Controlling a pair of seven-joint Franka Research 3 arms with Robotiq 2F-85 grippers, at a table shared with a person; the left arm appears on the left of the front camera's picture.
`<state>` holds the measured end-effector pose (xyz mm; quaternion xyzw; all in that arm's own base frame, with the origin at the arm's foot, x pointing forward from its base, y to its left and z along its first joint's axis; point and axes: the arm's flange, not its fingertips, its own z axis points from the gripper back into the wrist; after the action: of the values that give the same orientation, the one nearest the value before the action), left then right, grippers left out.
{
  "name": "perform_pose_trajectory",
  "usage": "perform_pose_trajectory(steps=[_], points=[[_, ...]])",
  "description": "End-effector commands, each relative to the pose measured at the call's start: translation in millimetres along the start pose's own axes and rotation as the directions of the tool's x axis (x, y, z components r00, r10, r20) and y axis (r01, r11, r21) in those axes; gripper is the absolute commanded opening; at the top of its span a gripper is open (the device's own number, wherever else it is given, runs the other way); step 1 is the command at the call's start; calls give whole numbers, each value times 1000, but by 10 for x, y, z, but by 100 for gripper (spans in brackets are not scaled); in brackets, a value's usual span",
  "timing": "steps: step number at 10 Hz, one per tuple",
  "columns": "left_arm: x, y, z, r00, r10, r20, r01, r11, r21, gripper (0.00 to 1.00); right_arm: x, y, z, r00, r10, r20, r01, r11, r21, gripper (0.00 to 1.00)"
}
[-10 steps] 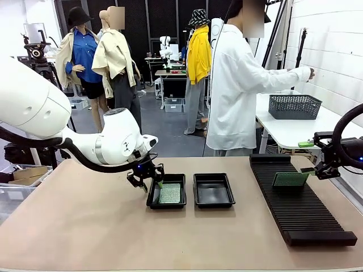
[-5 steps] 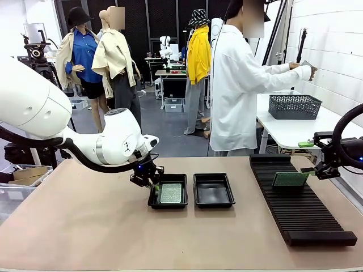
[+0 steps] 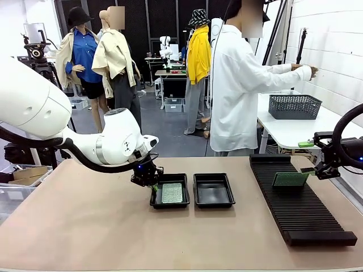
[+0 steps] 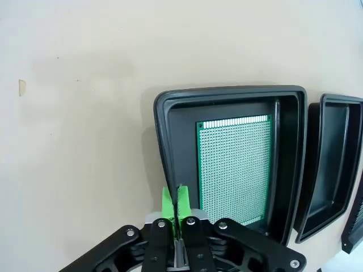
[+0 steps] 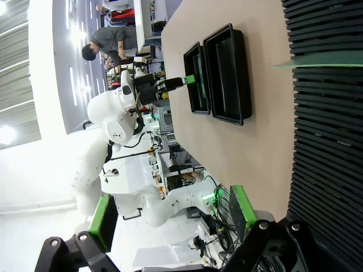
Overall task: Inspect and transfer BCBs to ESD trays.
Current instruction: Pick up the ESD tray and place it on the left side of the table.
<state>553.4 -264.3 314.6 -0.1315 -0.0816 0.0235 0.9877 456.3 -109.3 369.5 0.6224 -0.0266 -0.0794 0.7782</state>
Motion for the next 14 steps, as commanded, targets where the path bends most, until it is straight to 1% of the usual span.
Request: perform_pose_trajectory(steps=[1,8,12,14], points=[[1,-5,2,1000,-5,5,5,1000,3,0,-6,13,-3,1000,-12,-5,12,1000,-5,100],[0,0,0,1000,0,0,0,1000,0,0,-6,13,-3,1000,-12,-5,12,1000,-5,100],[28,310,164,998,48,32,-48,999,-5,0,-6,13,-3,1000,-12,-5,12,1000,-5,100],[26,442,196,998,52,45,-53,999,6,0,-6,13,-3,1000,-12,-5,12,1000,-5,100]])
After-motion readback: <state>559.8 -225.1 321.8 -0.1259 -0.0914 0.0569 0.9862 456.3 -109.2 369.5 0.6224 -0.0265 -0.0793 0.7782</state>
